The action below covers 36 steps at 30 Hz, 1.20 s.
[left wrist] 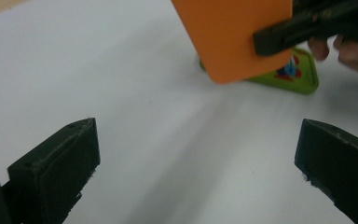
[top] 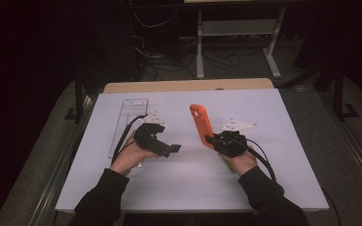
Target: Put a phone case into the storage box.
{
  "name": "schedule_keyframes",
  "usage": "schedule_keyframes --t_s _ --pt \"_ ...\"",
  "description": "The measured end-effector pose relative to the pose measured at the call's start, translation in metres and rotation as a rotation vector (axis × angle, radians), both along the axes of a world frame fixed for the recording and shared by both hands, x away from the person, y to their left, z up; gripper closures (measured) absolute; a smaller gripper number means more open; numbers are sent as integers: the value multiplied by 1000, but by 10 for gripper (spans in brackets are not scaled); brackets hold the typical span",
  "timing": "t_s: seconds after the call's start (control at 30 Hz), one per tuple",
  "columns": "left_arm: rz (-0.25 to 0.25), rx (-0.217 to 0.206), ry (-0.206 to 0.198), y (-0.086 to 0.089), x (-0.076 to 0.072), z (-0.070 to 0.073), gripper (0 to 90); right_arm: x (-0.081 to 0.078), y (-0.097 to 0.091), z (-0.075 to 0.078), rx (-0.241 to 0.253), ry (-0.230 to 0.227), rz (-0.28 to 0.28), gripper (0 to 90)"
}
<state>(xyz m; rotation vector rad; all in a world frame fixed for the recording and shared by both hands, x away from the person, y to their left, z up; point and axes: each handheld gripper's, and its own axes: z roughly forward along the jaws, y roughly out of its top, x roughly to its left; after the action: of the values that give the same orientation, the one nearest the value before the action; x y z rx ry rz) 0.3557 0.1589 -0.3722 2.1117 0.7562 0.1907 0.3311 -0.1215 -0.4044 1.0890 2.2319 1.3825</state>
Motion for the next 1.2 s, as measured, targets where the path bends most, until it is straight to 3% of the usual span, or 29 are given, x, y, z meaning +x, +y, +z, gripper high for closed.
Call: schedule_keyframes --t_s 0.27,0.37,0.57,0.67,0.93,1.2 --pt "27 -118 5 -4 9 9 0 -1 8 1 34 -12 10 782" --pt "28 -147 -20 -8 13 12 0 -3 13 1 33 -10 19 782" --pt "48 -219 -23 -13 19 17 0 -6 24 1 25 -19 44 782" --pt "42 -216 -17 -16 22 16 0 -7 27 1 31 -23 49 782" --pt "38 -260 -26 -30 25 14 0 -9 29 4 43 -24 62 782" --pt "25 -254 -31 -41 27 12 0 -10 29 5 52 -37 74 782"
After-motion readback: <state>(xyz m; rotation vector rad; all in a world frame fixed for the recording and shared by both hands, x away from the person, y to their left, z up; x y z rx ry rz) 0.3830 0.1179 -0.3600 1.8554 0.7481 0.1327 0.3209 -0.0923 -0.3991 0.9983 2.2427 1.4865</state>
